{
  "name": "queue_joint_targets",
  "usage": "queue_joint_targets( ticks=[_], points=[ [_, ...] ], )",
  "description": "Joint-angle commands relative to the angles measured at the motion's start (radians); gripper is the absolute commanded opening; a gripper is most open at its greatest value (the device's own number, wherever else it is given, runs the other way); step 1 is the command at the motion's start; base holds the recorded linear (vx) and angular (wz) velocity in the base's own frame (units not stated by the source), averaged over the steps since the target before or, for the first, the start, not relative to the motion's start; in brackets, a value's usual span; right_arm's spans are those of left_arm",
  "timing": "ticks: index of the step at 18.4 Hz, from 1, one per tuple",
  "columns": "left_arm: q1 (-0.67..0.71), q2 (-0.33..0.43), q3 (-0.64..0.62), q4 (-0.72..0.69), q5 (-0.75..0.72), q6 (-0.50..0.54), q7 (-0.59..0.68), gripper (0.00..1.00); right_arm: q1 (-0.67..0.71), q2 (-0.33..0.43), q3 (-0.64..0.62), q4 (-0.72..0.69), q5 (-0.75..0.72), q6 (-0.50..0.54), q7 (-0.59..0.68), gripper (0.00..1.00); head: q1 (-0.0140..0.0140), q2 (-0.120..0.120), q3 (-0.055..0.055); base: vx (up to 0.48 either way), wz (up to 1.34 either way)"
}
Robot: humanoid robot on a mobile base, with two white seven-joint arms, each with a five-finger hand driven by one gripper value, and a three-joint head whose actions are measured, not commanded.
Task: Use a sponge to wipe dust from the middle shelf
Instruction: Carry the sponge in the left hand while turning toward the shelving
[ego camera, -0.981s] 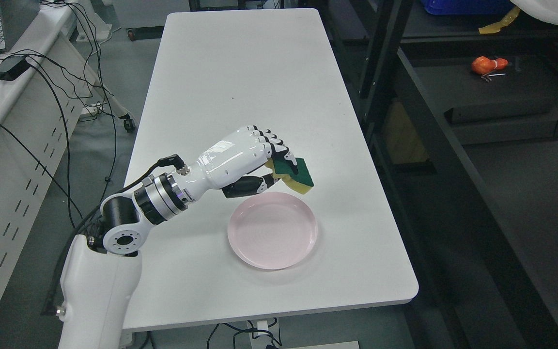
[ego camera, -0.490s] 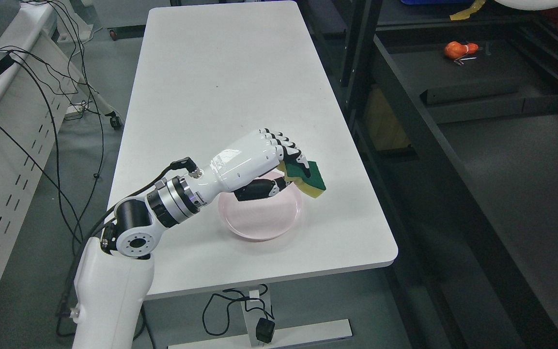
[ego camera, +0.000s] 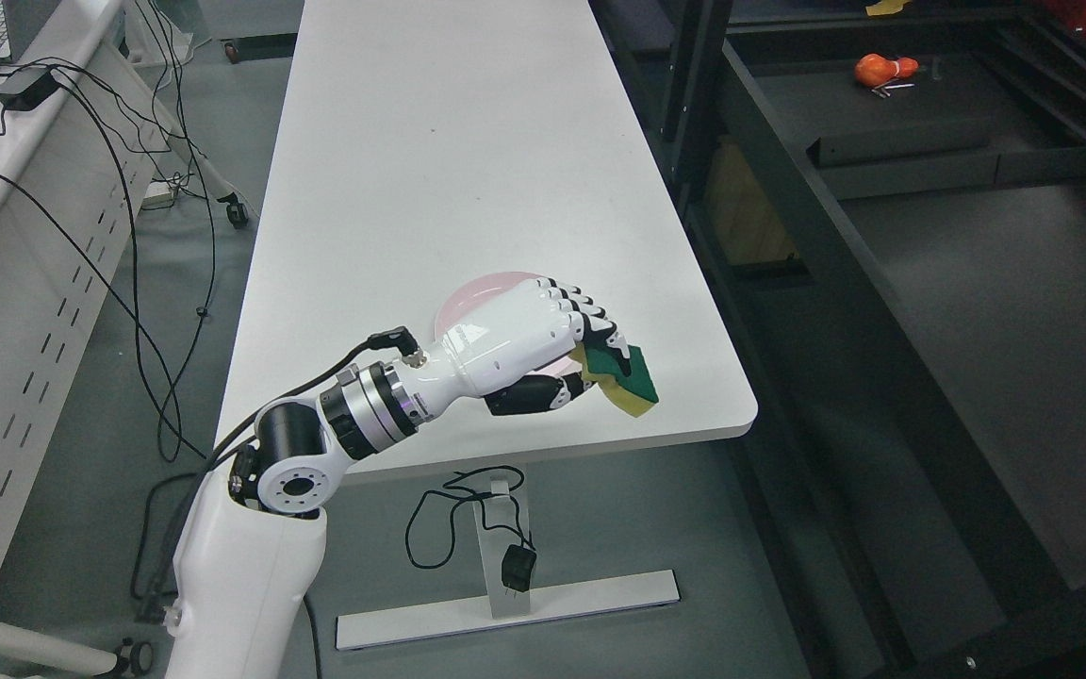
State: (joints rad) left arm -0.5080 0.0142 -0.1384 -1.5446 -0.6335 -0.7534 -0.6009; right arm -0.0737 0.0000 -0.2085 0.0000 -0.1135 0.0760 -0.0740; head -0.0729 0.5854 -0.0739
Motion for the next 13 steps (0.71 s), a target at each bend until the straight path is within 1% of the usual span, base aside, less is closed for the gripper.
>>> queue_joint_targets(
  ticks=[1,6,13],
  points=[
    [-0.004,0.003,-0.095,0.038,-0.040,0.000,-0.002,0.01,0.000,-0.017,0.000,-0.017,0.000,0.001,0.000,1.00,0.0000,0.000,0.000,-0.225,-0.04],
    [-0.010,0.003,-0.113,0.052,-0.041,0.012,-0.002,0.01,0.000,-0.017,0.000,-0.017,0.000,0.001,0.000,1.00,0.0000,0.000,0.000,-0.249,-0.29],
    [-0.012,0.003,-0.122,0.060,-0.037,0.014,0.000,0.01,0.000,-0.017,0.001,-0.017,0.000,0.001,0.000,1.00,0.0000,0.000,0.000,-0.241,-0.64]
  ],
)
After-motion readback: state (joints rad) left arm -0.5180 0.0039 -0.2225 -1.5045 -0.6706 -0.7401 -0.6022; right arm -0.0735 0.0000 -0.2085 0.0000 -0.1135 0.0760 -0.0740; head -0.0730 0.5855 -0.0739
